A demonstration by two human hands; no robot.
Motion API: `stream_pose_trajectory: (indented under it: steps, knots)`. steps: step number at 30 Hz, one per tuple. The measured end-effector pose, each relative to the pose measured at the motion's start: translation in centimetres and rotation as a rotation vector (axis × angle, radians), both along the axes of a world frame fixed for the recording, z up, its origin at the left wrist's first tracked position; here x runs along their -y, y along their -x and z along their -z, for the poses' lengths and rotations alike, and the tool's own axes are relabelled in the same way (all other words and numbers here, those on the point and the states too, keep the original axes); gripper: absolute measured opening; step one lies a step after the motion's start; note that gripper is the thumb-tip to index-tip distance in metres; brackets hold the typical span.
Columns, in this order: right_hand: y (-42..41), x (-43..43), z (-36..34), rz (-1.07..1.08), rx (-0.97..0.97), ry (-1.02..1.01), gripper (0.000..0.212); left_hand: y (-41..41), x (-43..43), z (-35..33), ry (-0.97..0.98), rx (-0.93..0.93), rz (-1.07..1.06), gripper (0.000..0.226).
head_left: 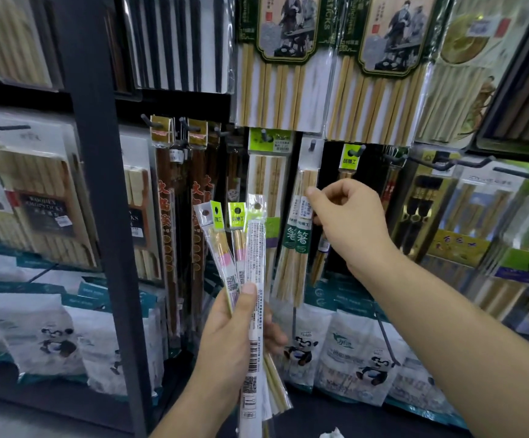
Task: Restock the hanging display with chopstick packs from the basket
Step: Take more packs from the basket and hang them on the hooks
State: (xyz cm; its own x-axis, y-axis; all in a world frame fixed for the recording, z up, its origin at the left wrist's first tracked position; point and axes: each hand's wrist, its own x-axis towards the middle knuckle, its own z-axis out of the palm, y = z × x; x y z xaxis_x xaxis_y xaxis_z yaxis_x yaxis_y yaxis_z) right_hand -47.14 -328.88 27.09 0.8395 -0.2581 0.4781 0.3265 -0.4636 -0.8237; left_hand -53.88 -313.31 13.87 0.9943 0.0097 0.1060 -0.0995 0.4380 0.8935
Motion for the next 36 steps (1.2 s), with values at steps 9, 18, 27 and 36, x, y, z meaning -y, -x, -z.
stream_pose_trajectory:
  steps: [9, 18, 27, 36]
  knots:
    - [3.0, -2.4, 3.2, -0.260, -0.173, 0.146, 0.032, -0.4, 0.3, 0.1, -0.020, 0.086, 0.063, 0.045]
    - [3.0, -2.1, 3.0, -0.305, -0.270, -0.075, 0.010, -0.7, 0.5, 0.6, -0.049, -0.037, 0.031, 0.056]
    - [2.6, -1.2, -1.8, -0.222, 0.066, -0.268, 0.007, -0.4, -0.1, 0.0, 0.004, -0.171, 0.083, 0.056]
    - [1.6, -0.9, -2.1, -0.184, 0.020, -0.245, 0.013, -0.4, -0.1, -0.1, 0.057, -0.181, 0.039, 0.033]
